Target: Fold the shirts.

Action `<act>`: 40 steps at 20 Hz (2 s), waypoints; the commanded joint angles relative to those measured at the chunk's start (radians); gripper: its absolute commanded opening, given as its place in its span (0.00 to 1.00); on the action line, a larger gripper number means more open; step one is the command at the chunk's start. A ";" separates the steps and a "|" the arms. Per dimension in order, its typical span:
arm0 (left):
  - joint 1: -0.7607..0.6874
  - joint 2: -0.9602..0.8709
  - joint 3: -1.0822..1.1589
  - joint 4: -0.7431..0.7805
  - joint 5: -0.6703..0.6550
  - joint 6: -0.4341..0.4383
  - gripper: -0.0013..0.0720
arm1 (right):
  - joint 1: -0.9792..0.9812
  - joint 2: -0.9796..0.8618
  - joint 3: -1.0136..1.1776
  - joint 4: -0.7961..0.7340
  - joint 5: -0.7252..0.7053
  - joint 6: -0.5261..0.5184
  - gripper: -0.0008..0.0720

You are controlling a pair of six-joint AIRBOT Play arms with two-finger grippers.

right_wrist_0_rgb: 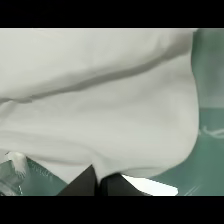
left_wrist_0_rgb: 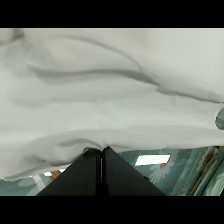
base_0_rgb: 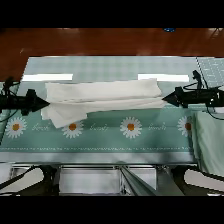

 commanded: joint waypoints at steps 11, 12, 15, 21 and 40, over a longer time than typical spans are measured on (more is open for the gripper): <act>-0.174 -0.532 0.611 -0.021 -0.024 -0.166 0.04 | 0.088 -0.390 0.447 0.015 -0.063 0.092 0.07; -0.174 -0.547 0.611 -0.011 -0.026 -0.165 0.04 | 0.088 -0.402 0.447 0.028 -0.077 0.096 0.07; -0.175 -0.587 0.611 -0.006 -0.051 -0.163 0.70 | 0.100 -0.420 0.447 0.044 -0.145 0.094 0.59; -0.055 -0.448 0.676 0.023 -0.064 -0.150 0.71 | -0.045 -0.354 0.546 -0.014 -0.017 0.133 0.58; -0.407 0.270 -0.049 0.194 0.360 -0.086 0.71 | 0.088 -0.496 0.470 -0.073 -0.046 0.227 0.58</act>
